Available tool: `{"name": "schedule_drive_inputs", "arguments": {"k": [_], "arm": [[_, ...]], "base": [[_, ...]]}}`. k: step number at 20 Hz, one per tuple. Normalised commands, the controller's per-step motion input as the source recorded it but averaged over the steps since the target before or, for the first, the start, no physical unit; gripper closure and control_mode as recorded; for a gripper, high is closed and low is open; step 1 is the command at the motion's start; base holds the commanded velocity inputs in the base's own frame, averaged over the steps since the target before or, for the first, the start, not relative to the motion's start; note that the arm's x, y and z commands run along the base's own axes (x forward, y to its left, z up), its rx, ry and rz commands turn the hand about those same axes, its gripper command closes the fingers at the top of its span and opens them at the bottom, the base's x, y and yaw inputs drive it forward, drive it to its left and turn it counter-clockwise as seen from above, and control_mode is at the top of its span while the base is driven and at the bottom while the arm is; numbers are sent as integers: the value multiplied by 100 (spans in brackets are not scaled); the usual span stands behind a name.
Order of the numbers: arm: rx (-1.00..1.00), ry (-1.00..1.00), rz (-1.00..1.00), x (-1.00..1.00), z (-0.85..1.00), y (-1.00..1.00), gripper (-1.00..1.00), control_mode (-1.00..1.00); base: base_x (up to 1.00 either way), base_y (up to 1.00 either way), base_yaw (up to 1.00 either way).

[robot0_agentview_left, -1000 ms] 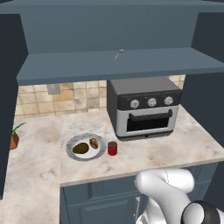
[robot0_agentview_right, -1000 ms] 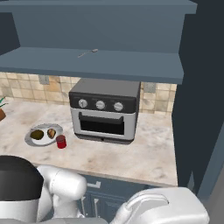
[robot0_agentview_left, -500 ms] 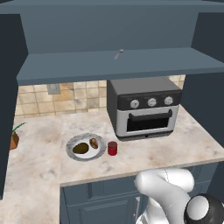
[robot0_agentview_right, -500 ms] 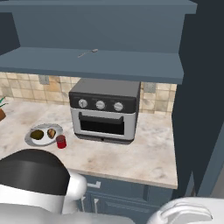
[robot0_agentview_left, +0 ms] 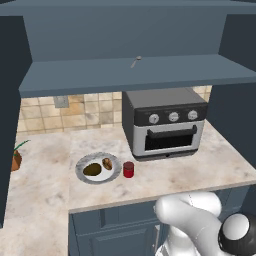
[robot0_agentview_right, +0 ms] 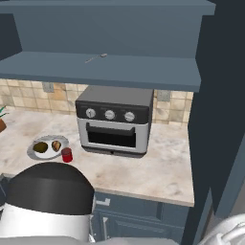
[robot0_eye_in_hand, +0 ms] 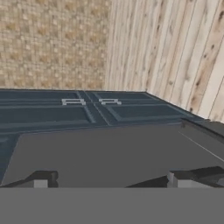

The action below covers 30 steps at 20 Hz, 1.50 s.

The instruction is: Pick the avocado and bread from the counter and place them on the plate. Then pick the jam from the cabinet and place it next to the plate. Lastly close the cabinet door.

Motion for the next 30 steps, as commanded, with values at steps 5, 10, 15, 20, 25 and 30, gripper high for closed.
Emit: {"name": "schedule_drive_inputs", "arguments": {"k": [5,10,15,20,25,30], "arm": [[-5,0,18,1,17,-7,-100,-100],[-4,0,22,1,16,-2,-100,-100],[-1,0,20,8,16,-3,-100,-100],[0,0,15,6,16,-2,-100,-100],[0,0,10,3,8,-1,-100,-100],[0,0,11,-2,1,-3,-100,-100]], "base": [[0,0,0],[0,0,0],[0,0,0],[0,0,0],[0,0,0],[0,0,0]]}}
